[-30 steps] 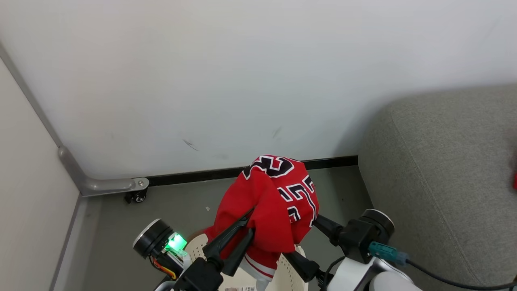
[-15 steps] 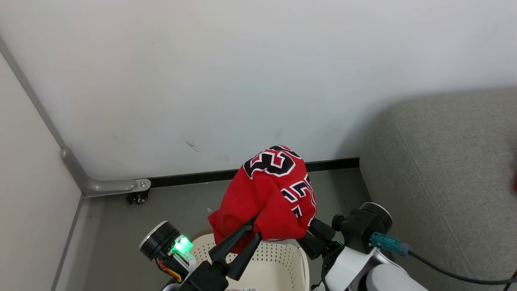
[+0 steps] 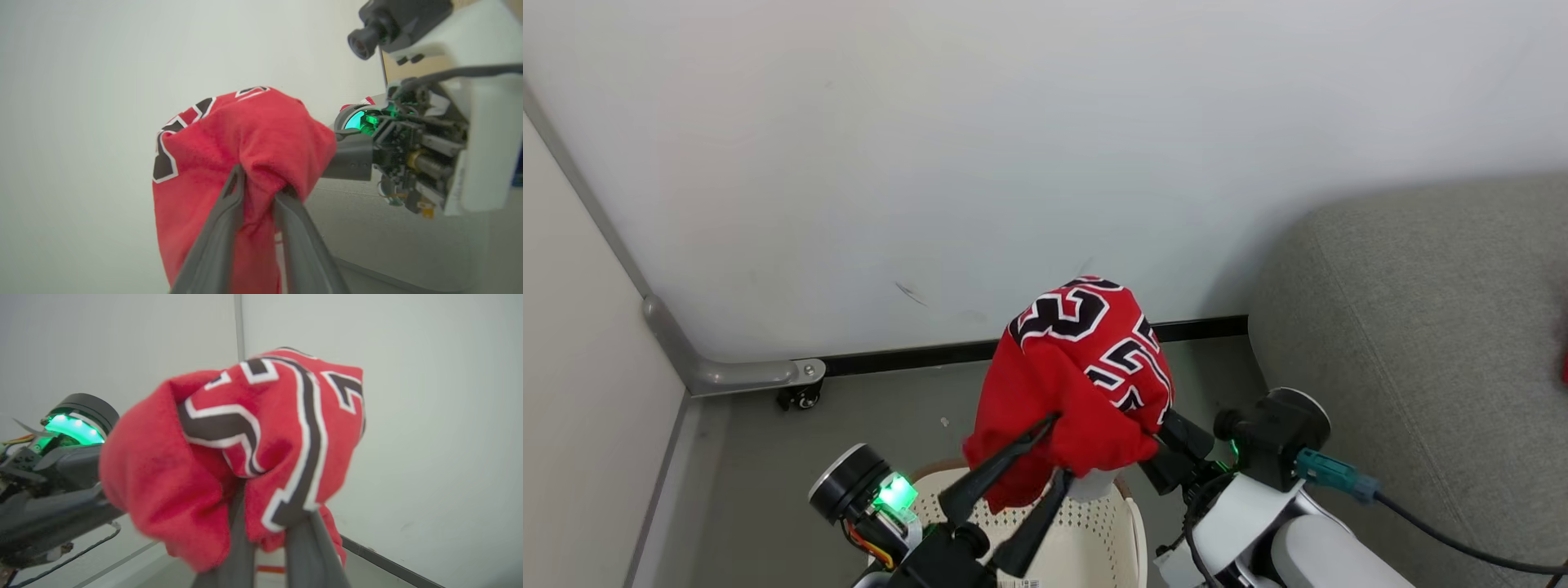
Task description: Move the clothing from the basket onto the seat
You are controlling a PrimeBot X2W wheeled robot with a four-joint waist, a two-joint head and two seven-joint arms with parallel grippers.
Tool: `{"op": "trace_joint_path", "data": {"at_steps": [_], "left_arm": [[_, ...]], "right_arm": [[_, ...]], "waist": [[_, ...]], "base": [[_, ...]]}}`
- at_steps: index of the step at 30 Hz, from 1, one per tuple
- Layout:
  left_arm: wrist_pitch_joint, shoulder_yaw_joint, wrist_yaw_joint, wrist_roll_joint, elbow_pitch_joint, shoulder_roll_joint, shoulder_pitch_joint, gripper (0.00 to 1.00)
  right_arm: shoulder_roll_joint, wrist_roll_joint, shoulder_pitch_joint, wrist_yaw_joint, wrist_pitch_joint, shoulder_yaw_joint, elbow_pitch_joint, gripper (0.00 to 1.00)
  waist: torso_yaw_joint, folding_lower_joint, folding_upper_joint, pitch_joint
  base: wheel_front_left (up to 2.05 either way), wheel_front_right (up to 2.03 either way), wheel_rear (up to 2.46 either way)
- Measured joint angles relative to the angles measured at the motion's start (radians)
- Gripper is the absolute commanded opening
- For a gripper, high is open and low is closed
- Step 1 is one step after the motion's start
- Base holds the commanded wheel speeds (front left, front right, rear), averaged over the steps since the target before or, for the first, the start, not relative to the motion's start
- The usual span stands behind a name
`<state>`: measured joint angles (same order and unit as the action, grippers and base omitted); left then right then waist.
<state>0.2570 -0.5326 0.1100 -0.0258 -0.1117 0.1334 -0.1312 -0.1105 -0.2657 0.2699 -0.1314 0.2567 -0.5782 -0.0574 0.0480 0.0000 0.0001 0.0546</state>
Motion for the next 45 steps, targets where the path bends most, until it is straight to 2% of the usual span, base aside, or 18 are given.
{"op": "trace_joint_path", "data": {"at_steps": [1,21,35,45], "left_arm": [[0.000,0.000,0.000,0.000,-0.003,-0.001,0.000,1.00],[0.000,0.020,0.007,0.000,0.008,0.001,0.000,1.00],[0.000,0.024,0.007,-0.036,0.081,0.005,0.059,1.00],[0.000,-0.008,0.009,-0.044,0.130,0.018,0.100,1.00]], "right_arm": [[0.003,0.000,0.000,0.000,0.000,0.008,0.006,0.00],[0.027,0.020,-0.004,0.000,0.000,0.126,0.107,0.00],[0.035,0.032,-0.004,0.000,0.000,0.220,0.154,0.00],[0.037,0.048,-0.010,0.000,0.000,0.272,0.179,0.00]], "waist": [[0.000,0.0000,0.0000,-0.001],[-0.001,0.0000,0.0000,-0.011],[0.006,0.0000,0.0000,-0.014],[0.012,0.0000,0.0000,-0.010]], "base": [[0.00,0.00,0.00],[0.00,0.00,0.00],[0.00,0.00,0.00],[0.00,0.00,0.00]]}}
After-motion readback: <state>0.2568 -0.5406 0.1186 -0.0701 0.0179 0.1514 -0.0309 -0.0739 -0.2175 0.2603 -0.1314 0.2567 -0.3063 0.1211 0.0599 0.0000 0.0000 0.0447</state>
